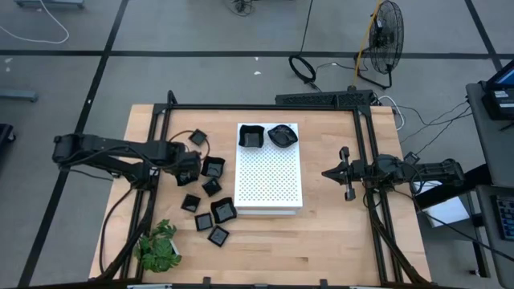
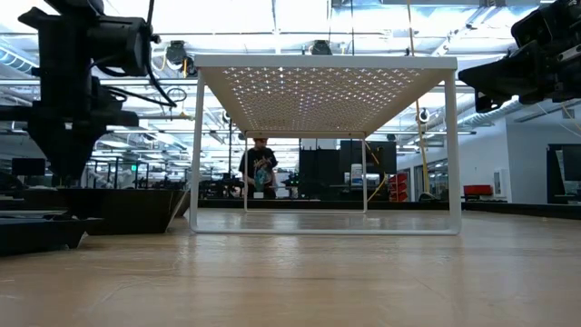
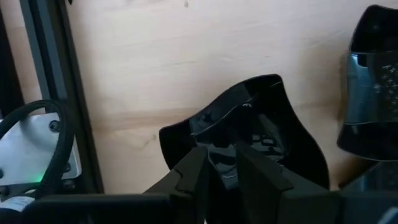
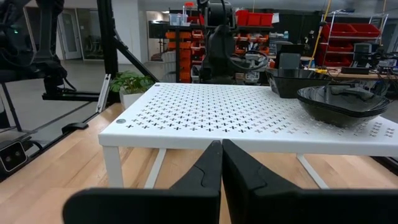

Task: Pick & Place Mini shaped plates
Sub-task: Stack the black distorted square plate on top of the other black distorted square plates on the shelf

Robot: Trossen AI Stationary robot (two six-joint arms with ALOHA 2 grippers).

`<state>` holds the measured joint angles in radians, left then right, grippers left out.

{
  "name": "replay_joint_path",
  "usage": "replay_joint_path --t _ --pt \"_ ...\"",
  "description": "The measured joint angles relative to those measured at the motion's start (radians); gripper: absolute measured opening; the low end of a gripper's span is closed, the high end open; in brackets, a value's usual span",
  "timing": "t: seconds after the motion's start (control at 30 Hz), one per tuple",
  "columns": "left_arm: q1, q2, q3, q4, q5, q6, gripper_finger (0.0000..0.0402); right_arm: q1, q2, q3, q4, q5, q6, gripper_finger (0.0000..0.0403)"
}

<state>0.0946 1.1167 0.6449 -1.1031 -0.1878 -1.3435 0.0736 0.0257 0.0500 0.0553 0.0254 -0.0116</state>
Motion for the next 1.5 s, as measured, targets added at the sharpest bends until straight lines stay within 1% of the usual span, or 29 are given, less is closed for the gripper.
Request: replay_joint_path --t 0.13,0.27,0.33,0.4,0.5,0.63,0.7,0.77,0.87,0.97,1.1,1.27,1.4,1.5 --pt "-0.005 0.008 0.000 0.011 -0.055 -0.002 0.0088 0.000 0.000 0.000 0.000 0.000 0.000 0.0000" --pt "0.002 0.009 0.000 0.055 -0.074 0.012 0.0088 0.000 0.000 0.000 0.000 0.000 0.000 0.0000" --pt "0.027 0.009 0.000 0.061 -0.061 -0.014 0.0089 0.000 0.000 0.000 0.000 0.000 0.000 0.0000" --pt "0.056 0.009 0.000 0.069 -0.010 -0.052 0.0099 0.000 0.000 0.000 0.000 0.000 0.000 0.0000" --pt "0.080 0.009 0.000 0.119 0.039 -0.073 0.0134 0.000 0.000 0.000 0.000 0.000 0.000 0.0000" --pt "0.090 0.009 0.000 0.199 0.045 -0.067 0.0197 0.000 0.000 0.000 0.000 0.000 0.000 0.0000" --pt "0.088 0.009 0.000 0.202 0.052 -0.077 0.0220 0.000 0.000 0.000 0.000 0.000 0.000 0.0000" --pt "0.078 0.009 0.000 0.167 0.077 -0.093 0.0231 0.000 0.000 0.000 0.000 0.000 0.000 0.0000" --pt "0.038 0.009 0.000 0.069 0.119 -0.180 0.0236 0.000 0.000 0.000 0.000 0.000 0.000 0.0000" --pt "-0.019 0.009 0.000 -0.007 0.128 -0.303 0.0236 0.000 0.000 0.000 0.000 0.000 0.000 0.0000" --pt "-0.084 0.009 0.000 -0.001 0.116 -0.392 0.0237 0.000 0.000 0.000 0.000 0.000 0.000 0.0000" --pt "-0.119 0.037 0.000 -0.002 0.114 -0.529 0.0237 0.000 0.000 0.000 0.000 0.000 0.000 0.0000" --pt "-0.142 0.118 0.000 0.001 0.165 -0.551 0.0237 0.000 0.000 0.000 0.000 0.000 0.000 0.0000" --pt "-0.151 0.172 0.000 0.001 0.164 -0.551 0.0237 0.000 0.000 0.000 0.000 0.000 0.000 0.0000"
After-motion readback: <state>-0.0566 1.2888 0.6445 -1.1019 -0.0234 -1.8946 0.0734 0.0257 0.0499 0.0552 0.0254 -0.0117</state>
